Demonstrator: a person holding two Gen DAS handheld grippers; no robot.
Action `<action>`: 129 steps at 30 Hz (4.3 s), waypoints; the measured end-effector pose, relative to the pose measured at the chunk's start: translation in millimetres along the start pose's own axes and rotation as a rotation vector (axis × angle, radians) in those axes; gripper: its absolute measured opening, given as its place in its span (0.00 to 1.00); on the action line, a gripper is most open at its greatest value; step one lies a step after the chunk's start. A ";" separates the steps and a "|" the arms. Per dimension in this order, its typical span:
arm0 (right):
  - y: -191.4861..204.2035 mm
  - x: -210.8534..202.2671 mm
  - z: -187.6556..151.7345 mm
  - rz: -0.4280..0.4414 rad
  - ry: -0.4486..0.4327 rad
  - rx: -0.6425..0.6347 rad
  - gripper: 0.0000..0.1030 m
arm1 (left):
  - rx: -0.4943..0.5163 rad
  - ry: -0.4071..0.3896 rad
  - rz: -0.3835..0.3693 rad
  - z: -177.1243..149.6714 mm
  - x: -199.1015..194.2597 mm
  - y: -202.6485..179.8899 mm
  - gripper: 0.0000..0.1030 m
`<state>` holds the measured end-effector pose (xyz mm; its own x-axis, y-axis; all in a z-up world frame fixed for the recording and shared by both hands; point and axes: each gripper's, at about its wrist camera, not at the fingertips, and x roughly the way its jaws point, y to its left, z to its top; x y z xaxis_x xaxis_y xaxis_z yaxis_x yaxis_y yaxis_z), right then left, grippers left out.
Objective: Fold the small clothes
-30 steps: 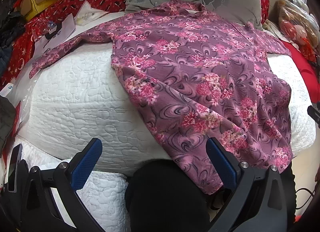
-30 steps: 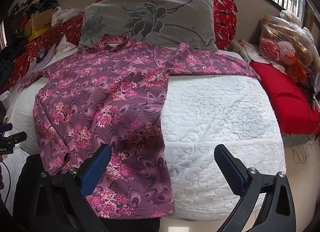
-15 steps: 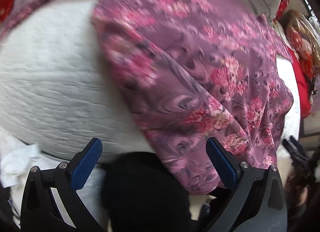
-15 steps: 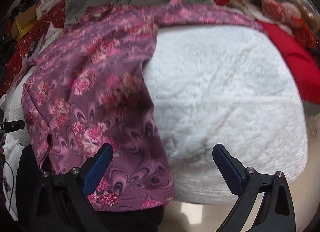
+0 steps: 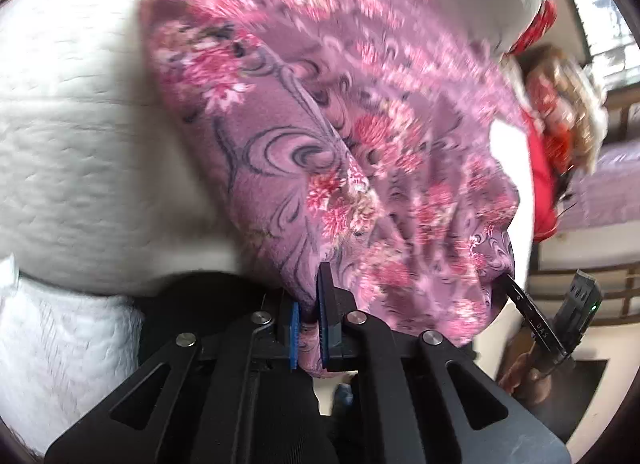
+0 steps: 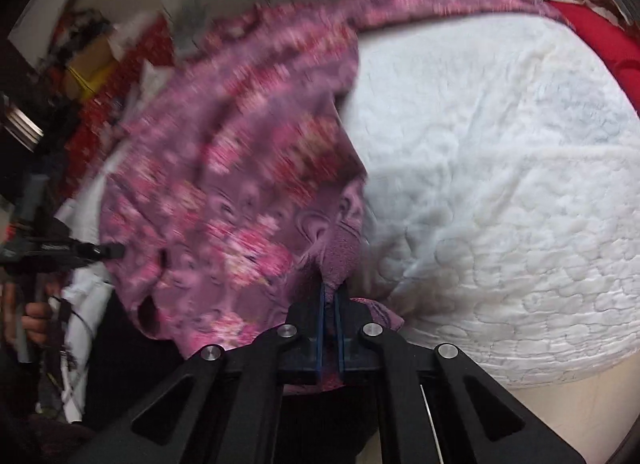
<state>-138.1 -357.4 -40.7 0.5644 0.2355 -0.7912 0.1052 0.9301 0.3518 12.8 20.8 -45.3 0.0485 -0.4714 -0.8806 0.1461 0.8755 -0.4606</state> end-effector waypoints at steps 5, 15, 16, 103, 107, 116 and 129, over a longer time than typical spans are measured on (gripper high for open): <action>-7.0 -51.5 6.4 0.016 -0.107 0.020 0.03 | -0.038 -0.034 -0.037 -6.3 -24.9 12.9 0.05; -13.0 -40.5 -10.2 0.012 -0.038 0.066 0.03 | -0.022 -0.045 0.053 -26.7 -35.0 35.2 0.02; -14.2 -34.6 -12.9 0.006 -0.024 0.067 0.03 | 0.001 -0.043 0.058 -27.5 -35.8 30.7 0.02; -239.6 -5.6 326.1 -0.211 -0.576 0.533 0.04 | 0.068 -0.236 0.206 252.1 55.6 -59.5 0.64; -179.7 9.4 328.4 -0.101 -0.538 0.446 0.04 | 0.039 -0.221 0.135 250.4 47.9 -51.7 0.64; -36.8 71.9 330.7 0.088 -0.403 0.283 0.04 | 0.044 -0.166 -0.015 243.0 31.1 -39.3 0.64; 166.8 163.9 310.8 0.279 -0.199 0.044 0.04 | 0.023 -0.237 -0.125 249.2 -43.3 15.0 0.64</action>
<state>226.4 -251.2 43.8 0.7243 0.4159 -0.5500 -0.0434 0.8235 0.5656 259.1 27.9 13.6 0.2587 -0.5900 -0.7649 0.1875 0.8074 -0.5594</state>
